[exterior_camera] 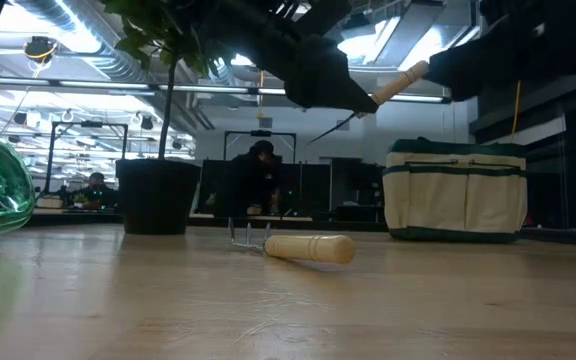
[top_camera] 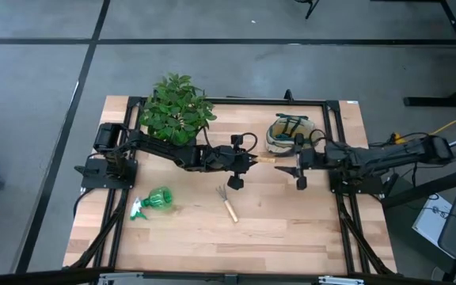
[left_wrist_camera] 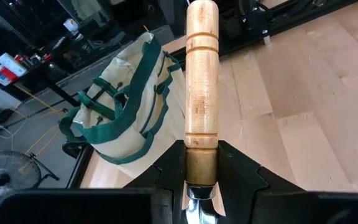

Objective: Pick & Place Garden tools in Gardening bag
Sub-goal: Put the brown trowel into the white gardening bag

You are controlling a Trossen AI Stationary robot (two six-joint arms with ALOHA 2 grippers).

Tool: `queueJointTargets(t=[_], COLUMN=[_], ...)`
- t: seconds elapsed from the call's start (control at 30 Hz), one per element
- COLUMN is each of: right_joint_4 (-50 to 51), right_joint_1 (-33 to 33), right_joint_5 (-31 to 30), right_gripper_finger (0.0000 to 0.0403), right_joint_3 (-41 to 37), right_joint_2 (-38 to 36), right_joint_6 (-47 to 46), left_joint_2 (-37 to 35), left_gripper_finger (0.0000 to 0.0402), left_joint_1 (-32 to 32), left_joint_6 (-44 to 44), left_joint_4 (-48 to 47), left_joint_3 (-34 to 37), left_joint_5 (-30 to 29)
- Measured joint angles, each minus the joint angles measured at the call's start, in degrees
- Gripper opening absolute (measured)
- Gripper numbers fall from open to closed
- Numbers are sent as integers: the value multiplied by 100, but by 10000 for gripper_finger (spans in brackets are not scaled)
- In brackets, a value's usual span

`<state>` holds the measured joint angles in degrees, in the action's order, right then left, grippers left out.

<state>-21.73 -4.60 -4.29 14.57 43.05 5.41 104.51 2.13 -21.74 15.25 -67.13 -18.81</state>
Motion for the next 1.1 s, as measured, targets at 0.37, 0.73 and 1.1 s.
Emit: queueJointTargets(t=[0.37, 0.73, 1.1], right_joint_4=[-828, -1289, -1355], right_joint_1=[2, 1, 0], right_joint_5=[-320, -322, -638], right_gripper_finger=[185, 160, 68], right_joint_3=[2, 2, 2], right_joint_2=[726, 900, 900], right_joint_6=[119, 105, -42], left_joint_2=[0, 0, 0], left_gripper_finger=[70, 71, 78], left_joint_1=[0, 2, -2], left_joint_6=[0, 15, 153], left_joint_4=[275, 318, 321], left_joint_3=[2, 2, 2], left_joint_5=[-46, 33, -20])
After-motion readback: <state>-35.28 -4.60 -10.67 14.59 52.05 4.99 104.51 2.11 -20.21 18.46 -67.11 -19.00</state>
